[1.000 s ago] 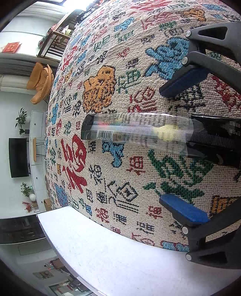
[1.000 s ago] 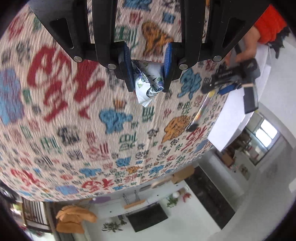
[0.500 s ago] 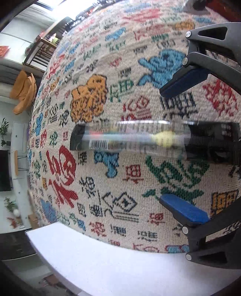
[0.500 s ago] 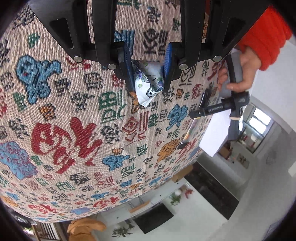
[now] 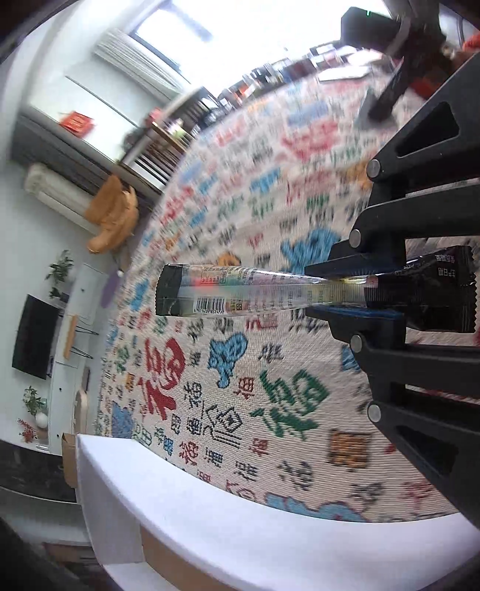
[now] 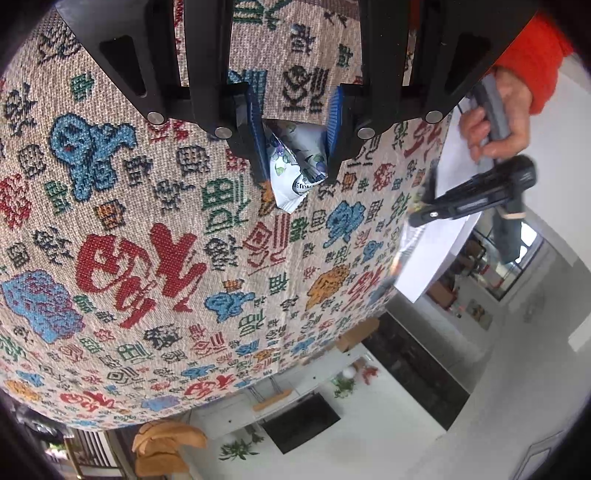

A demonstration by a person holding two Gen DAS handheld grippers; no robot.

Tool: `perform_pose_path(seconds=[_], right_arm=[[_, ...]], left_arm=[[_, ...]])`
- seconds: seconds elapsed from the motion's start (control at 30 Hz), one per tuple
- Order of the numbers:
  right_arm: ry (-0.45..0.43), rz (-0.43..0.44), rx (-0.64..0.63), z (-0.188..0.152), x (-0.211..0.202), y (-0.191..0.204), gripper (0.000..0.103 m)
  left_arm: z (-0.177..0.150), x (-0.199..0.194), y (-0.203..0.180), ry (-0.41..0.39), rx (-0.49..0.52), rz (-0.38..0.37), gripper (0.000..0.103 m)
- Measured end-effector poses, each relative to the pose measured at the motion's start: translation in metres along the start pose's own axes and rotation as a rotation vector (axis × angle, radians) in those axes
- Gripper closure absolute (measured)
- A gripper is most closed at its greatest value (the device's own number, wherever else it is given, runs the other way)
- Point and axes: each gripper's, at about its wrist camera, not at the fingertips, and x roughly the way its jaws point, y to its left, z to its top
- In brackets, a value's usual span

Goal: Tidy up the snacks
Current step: 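Carry the dark packet and silver packet over the white box with both tools, then open both tools to drop the packets into the white box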

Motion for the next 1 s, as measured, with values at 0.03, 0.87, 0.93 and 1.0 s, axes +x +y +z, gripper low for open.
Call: perform_pose_path(seconds=[0.03,0.87,0.93,1.0], right_arm=[[0.001,0.003,-0.009,0.001,0.001,0.005,0.072],[0.192,0.456,-0.577,0.03,0.097,0.387,0.072],[0.275,0.452,-0.575,0.017,0.12,0.405,0.068],[0.369,0.427,-0.56,0.007,0.143,0.412,0.051]], left_arm=[[-0.003,-0.017,-0.003,-0.02,-0.009,-0.024,0.09],[0.024,-0.252,0.205,-0.217,-0.246,0.357,0.089],[0.02,-0.24,0.214,-0.185,-0.239,0.417,0.08],[0.014,-0.228,0.223,-0.161,-0.237,0.468,0.058]])
